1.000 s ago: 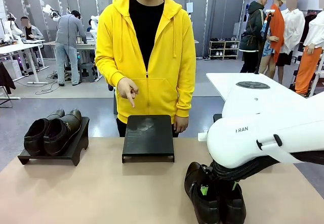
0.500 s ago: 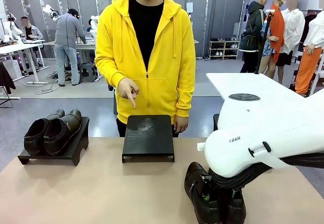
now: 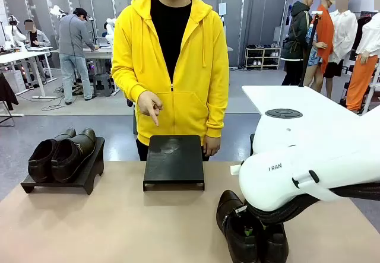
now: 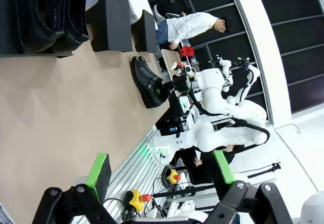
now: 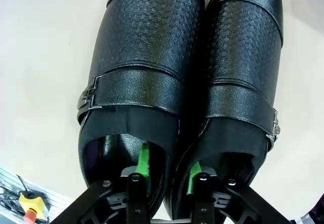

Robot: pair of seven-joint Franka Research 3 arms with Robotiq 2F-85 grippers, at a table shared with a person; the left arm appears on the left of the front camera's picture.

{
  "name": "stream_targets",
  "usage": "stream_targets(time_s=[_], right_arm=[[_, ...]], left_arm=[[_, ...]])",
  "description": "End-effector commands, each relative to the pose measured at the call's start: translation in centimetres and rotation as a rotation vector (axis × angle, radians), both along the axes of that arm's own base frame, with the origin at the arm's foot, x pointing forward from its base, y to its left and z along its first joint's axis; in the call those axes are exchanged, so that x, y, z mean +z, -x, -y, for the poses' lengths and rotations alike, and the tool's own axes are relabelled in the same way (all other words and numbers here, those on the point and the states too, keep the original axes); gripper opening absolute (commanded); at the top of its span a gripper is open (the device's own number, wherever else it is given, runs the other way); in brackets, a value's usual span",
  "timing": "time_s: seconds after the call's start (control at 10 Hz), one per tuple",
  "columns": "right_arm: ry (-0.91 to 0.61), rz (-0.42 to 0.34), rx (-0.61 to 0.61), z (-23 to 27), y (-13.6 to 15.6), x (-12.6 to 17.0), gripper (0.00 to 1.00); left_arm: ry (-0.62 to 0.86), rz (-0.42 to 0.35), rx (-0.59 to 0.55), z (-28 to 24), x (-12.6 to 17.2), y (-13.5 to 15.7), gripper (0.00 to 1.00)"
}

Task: Place the shoes on the stand as instructed by the person.
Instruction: Pick up another pair of Shoes and place it on the Shoes Stand indicated by the person.

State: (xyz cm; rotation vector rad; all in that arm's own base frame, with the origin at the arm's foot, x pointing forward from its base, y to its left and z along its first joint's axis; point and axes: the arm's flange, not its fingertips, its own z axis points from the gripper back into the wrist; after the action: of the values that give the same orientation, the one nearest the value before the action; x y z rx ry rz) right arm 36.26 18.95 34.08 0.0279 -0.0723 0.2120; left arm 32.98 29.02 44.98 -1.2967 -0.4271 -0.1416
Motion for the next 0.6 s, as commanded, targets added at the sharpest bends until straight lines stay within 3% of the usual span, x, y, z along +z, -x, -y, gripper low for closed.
stream_targets(time_s=[0.0, 0.3, 0.4, 0.5], right_arm=[[0.025, 0.033, -0.035, -0.3, 1.8, -0.4, 0.0], [0.024, 0.067, -0.082, -0.2, 1.8, 2.0, 0.0], [0.019, 0.07, -0.113, -0.2, 1.9, 4.0, 0.0], [0.002, 0.121, -0.128, 0.0, 1.9, 6.5, 0.0]], left_arm=[[-0.01, 0.004, -0.002, 0.4, 0.0, 0.5, 1.0], [-0.01, 0.004, -0.002, 0.4, 0.0, 0.5, 1.0], [-0.01, 0.004, -0.002, 0.4, 0.0, 0.5, 1.0], [-0.01, 0.004, -0.002, 0.4, 0.0, 0.5, 1.0]])
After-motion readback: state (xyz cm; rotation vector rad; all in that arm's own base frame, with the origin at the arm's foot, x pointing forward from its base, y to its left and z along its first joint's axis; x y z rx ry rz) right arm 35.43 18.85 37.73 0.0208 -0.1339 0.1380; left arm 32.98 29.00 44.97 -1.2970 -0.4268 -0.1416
